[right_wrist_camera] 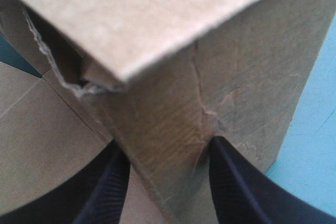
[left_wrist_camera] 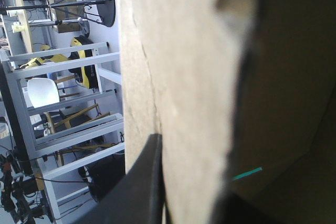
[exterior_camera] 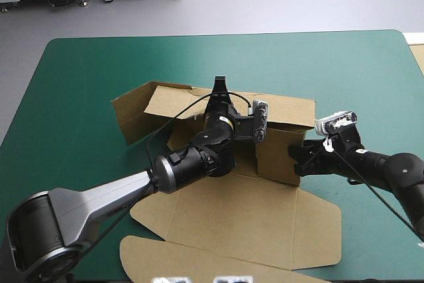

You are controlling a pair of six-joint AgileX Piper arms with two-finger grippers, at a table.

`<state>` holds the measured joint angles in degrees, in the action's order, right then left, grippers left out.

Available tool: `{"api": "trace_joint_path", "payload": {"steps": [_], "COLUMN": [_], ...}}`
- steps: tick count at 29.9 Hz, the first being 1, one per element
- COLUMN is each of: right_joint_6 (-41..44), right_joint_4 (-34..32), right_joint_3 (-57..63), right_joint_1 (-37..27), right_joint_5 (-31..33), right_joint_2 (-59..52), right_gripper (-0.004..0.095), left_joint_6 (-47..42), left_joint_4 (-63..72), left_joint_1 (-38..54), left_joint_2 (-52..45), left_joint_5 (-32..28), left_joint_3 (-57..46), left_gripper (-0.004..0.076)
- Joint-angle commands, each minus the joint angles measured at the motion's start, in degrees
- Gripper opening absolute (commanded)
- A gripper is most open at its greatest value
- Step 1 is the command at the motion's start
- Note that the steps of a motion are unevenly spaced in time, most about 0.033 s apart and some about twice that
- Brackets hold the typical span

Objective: Fold the box

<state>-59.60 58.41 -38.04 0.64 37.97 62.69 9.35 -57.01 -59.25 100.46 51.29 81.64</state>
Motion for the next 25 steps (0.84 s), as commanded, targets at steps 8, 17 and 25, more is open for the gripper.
{"api": "trace_joint_path", "payload": {"steps": [8, 17, 25], "right_joint_6": [3.74, 5.57, 6.14], "right_joint_4": [-5.31, -6.83, -6.83], "right_joint_3": [-1.61, -1.53, -1.53], "right_joint_1": [-0.3, -0.3, -0.3], "right_joint_5": [-6.06, -6.34, -6.24], "right_joint_2": [-7.05, -7.05, -6.35], "right_gripper": [0.042, 0.042, 0.042], "left_joint_6": [-1.0, -1.0, -0.78], "left_joint_4": [6.7, 7.89, 9.31], "left_joint_1": [3.84, 4.09, 4.09], "left_joint_2": [-0.74, -0.85, -0.85], "left_joint_5": [6.81, 6.2, 4.93], "left_joint_3": [-0.65, -0.65, -0.65], "left_gripper": [-0.0009, -0.0009, -0.0009]}}
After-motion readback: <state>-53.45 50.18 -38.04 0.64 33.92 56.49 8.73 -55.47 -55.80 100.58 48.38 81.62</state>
